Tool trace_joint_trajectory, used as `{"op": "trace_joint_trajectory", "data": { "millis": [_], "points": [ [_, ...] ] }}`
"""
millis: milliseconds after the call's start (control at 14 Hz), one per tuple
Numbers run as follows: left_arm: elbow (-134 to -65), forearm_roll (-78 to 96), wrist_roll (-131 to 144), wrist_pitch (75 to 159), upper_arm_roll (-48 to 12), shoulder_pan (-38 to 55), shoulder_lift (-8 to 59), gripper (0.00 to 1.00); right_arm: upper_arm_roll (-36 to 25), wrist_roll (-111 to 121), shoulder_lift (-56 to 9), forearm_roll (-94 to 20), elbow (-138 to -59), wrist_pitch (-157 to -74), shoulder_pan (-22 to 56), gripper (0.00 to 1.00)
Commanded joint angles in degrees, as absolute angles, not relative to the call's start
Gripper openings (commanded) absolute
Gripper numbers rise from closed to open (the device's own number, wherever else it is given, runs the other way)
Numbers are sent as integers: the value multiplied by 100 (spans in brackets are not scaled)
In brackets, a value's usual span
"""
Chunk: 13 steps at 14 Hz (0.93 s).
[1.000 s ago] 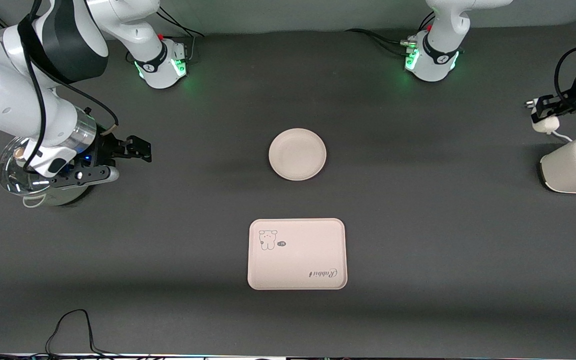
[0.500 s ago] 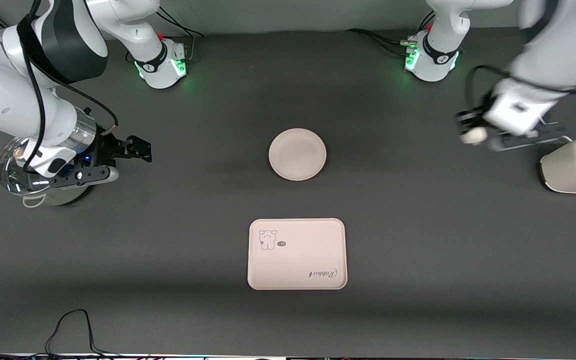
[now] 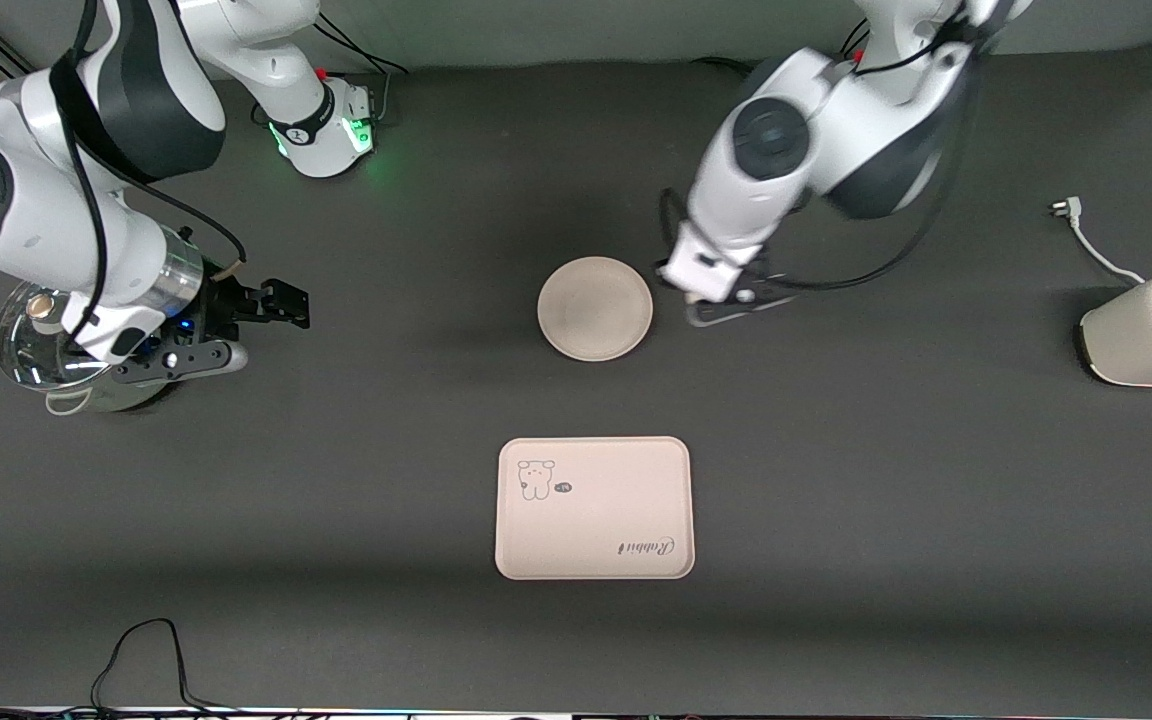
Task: Place bun in plate and plate on tray
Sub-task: 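Carry the bun with the left gripper over the white plate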
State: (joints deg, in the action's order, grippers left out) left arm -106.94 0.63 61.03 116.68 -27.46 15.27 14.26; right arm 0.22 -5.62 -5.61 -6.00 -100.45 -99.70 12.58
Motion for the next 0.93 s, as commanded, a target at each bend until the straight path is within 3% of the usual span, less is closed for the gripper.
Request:
{"op": "trace_joint_trajectory", "data": {
  "millis": [0,286,643,714,786,857],
  "points": [
    [-10521,-525,7142,12311,-2681,2125,2317,22,-17,-677,-650,-861,-10116,-10247,1441,100],
    [-10529,-1193,8189,12840,-2672,2864,3048,22,-9,-685,-694,-870,-10432,-10740,1546,100],
    [-10529,-1433,8499,13087,-2646,3015,3445,26,-17,-712,-905,-1203,-10450,-11126,1845,100],
    [-10529,-1424,8499,13087,-2646,3015,3437,43,-18,-825,-966,-1204,-10450,-11240,1915,100],
    [-10521,-1424,8516,13087,-2637,2997,3428,84,-9,-991,-1002,-1204,-10450,-11354,1960,100],
    [-10521,-1424,8525,13087,-2637,2997,3410,100,-17,-1054,-1028,-1213,-10441,-11408,2056,100]
  ]
}}
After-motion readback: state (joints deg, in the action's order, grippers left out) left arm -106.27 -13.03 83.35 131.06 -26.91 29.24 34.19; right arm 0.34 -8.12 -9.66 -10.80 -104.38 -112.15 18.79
